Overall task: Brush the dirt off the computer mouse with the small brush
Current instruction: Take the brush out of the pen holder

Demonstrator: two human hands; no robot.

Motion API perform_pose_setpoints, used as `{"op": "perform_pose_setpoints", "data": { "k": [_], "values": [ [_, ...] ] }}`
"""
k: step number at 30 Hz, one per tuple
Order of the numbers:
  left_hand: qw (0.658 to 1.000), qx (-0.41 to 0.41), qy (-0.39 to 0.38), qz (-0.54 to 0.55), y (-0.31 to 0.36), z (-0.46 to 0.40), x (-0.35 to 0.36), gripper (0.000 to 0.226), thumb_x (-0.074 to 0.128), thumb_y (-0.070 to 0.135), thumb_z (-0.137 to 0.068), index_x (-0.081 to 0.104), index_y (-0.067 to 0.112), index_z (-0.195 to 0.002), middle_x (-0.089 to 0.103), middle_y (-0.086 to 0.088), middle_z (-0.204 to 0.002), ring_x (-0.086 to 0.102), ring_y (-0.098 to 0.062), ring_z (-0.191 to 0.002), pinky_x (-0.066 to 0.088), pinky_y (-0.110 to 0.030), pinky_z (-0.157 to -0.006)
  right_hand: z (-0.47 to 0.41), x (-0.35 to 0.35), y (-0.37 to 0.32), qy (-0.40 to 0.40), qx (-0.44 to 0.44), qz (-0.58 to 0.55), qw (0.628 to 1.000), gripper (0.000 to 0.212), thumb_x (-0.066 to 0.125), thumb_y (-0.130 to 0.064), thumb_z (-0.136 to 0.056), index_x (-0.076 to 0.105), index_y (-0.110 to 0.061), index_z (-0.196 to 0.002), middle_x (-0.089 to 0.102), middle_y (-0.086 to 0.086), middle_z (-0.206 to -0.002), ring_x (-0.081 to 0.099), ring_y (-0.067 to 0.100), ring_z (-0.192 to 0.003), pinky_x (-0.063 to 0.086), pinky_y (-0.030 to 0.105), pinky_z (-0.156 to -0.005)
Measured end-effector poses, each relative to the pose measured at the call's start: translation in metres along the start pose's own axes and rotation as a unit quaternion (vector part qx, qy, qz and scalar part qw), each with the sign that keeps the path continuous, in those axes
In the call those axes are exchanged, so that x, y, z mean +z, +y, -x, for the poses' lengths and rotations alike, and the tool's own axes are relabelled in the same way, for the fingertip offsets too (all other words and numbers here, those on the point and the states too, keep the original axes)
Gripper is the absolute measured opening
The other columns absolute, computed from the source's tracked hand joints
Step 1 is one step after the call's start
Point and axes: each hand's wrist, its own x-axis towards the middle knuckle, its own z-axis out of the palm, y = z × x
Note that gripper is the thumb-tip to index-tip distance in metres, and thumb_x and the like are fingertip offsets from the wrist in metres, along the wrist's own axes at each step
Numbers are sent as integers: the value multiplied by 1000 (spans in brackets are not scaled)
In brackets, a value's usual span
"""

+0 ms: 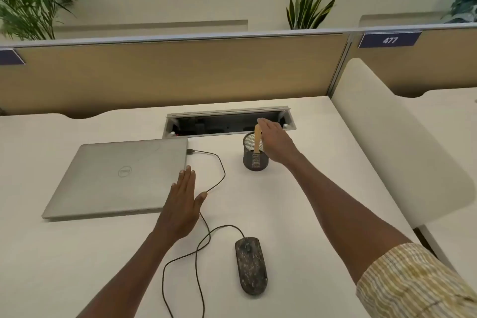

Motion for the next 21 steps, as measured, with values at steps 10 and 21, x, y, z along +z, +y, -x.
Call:
{"op": "perform_pose_setpoints", "data": {
  "k": [10,21],
  "values": [
    [1000,8,-4,-15,-1,0,-2,67,31,39,-109,0,11,-161,-11,2,-169,-14,-11,-156,-2,-34,-127,-12,3,3,1,-14,-27,1000,60,54,15,-85,45,0,-143,47,16,-141,44,33,-128,45,44,-99],
    [1000,18,-4,2,18,5,3,67,33,38,-109,2,9,-162,-10,2,-169,-13,-11,-156,1,-36,-129,7,0,-11,62,79,-199,975,33,44,-10,-100,62,-5,-126,69,18,-114,61,34,-105,51,46,-89]
  ]
}}
